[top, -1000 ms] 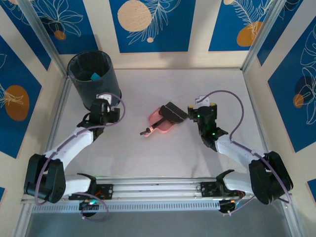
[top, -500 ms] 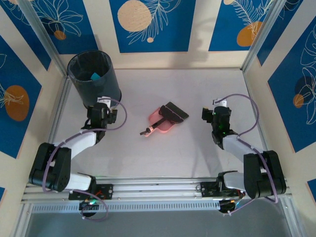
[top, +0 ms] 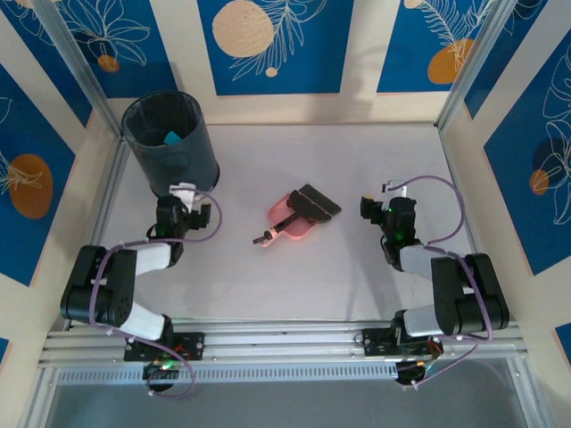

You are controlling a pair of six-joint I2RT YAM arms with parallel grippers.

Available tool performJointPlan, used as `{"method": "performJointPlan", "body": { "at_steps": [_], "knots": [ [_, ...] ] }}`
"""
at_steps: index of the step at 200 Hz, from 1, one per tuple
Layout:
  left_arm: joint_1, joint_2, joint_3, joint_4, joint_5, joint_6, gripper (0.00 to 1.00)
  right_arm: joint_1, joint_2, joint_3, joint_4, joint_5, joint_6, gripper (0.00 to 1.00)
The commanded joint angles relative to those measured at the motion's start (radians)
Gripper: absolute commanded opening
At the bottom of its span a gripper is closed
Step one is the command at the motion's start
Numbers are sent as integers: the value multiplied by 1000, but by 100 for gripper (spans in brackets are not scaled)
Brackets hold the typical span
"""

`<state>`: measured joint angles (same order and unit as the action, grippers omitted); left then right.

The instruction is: Sweep away the paper scraps from the table

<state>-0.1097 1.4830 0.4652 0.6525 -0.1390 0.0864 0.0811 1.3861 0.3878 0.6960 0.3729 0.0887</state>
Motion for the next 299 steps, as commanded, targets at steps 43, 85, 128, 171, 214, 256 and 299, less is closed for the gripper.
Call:
{"method": "performJointPlan", "body": {
  "at_steps": [43, 85, 128, 171, 214, 256, 299],
  "knots": [
    [54, 44, -69, 211, 162, -30, 97, -32, 42, -35, 153, -83, 30, 86],
    [58, 74, -91, 274, 177, -27, 98, -31, 74, -36, 184, -97, 25, 86],
    [58, 79, -89, 273, 129, -42, 100, -25, 125, -19, 198, -100, 16, 86],
    [54, 79, -89, 272, 110, -45, 100, -35, 139, 4, 164, -107, 27, 88],
    [55, 77, -94, 282, 106, -47, 100, -50, 139, 9, 151, -128, 37, 99],
    [54, 76, -86, 268, 137, -36, 100, -52, 138, 9, 149, -130, 39, 99],
    [55, 78, -86, 269, 138, -36, 100, -52, 137, 8, 151, -131, 38, 99]
  ]
}}
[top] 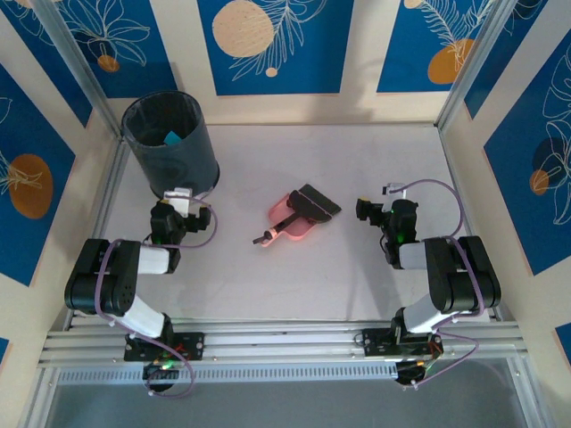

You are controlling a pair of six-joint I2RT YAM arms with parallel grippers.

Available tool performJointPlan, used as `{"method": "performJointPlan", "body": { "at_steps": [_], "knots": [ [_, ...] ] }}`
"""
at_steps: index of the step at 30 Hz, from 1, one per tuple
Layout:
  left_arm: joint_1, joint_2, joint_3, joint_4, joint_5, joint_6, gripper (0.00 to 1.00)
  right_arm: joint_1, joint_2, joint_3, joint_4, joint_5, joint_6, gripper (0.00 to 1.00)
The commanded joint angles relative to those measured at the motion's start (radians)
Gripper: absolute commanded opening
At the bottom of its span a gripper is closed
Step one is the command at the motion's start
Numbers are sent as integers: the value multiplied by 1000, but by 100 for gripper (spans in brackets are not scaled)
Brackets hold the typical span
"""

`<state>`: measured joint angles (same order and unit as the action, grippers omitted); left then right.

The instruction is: Sweep away the paper scraps from the table

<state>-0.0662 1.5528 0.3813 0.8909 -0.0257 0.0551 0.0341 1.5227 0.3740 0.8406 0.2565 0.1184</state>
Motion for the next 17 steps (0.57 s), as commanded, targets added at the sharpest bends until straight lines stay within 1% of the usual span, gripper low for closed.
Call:
{"method": "performJointPlan", "body": {
  "at_steps": [1, 17],
  "knots": [
    [11, 8, -2, 31, 24, -5, 100, -5, 1, 22, 6, -14, 8, 99],
    [11, 8, -7, 37, 25, -4, 100, -5, 1, 21, 6, -14, 8, 99]
  ]
}}
